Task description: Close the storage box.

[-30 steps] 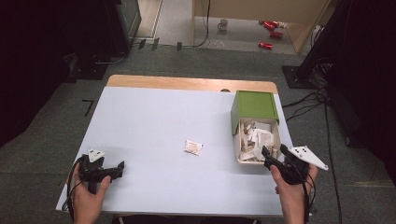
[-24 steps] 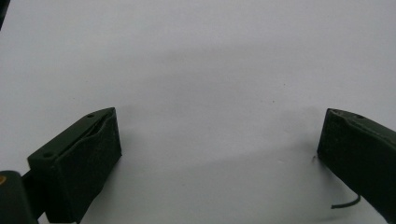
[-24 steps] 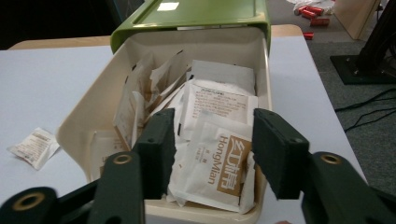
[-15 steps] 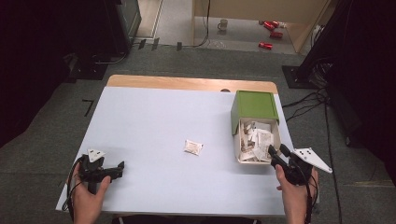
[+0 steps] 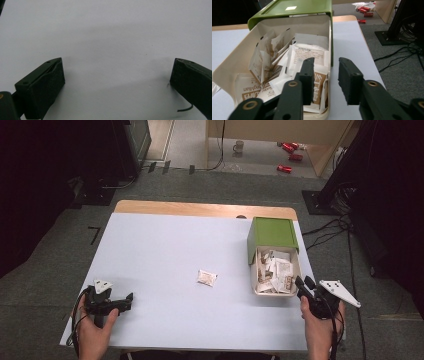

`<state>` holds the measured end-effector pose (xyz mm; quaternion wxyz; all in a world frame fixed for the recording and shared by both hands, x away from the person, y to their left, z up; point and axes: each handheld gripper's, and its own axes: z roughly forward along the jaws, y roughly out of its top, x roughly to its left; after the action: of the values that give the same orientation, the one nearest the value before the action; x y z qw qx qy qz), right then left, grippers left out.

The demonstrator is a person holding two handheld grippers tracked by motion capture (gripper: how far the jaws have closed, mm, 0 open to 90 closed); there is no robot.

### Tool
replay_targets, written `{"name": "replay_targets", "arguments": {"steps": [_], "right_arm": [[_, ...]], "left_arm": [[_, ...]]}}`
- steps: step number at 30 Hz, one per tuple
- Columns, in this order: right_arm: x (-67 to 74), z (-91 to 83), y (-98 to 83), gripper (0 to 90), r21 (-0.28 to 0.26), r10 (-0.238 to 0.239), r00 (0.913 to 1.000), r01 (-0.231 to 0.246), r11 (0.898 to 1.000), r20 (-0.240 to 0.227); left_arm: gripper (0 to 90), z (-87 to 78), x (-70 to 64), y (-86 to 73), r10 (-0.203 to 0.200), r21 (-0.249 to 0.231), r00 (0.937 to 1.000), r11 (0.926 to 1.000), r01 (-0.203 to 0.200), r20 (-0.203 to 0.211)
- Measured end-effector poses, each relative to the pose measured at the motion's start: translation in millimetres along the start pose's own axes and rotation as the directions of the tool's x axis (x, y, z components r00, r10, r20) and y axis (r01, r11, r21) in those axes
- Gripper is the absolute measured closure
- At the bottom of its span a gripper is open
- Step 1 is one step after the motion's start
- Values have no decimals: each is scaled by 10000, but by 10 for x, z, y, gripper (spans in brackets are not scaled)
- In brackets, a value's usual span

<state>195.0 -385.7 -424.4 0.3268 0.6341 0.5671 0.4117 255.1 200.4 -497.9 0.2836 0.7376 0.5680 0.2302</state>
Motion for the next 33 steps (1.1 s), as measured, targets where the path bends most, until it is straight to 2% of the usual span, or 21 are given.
{"name": "replay_targets", "arguments": {"steps": [6, 13, 19, 25, 28, 30, 33], "right_arm": [[-90, 11, -52, 796, -55, 464, 9987, -466, 9989, -228], [-81, 43, -96, 841, -41, 200, 9997, -200, 9998, -138], [-61, 57, -133, 845, -163, -18, 10000, 18, 9999, 20], [-35, 101, -187, 852, -53, -70, 9997, 71, 10000, 224], [-32, 99, -192, 895, -81, -37, 9998, 38, 10000, 179], [0, 100, -188, 900, -75, -173, 9992, 176, 9998, 373], [23, 104, -162, 900, 64, -85, 9986, 82, 9999, 523]], "left_arm": [[0, 0, 0, 0, 2, 2, 10000, 10000, -2, 1], [0, 0, 0, 0, 2, 1, 10000, 10000, -2, 0], [0, 0, 0, 0, 1, -1, 10000, 10000, -1, 1], [0, -1, 0, 0, 4, 0, 10000, 10000, -4, 0], [0, -1, 0, -1, 4, -3, 10000, 10000, -4, -2], [0, -1, 0, 0, 3, -1, 10000, 10000, -3, -1], [0, 0, 1, 0, 5, 0, 10000, 10000, -5, -1]]}}
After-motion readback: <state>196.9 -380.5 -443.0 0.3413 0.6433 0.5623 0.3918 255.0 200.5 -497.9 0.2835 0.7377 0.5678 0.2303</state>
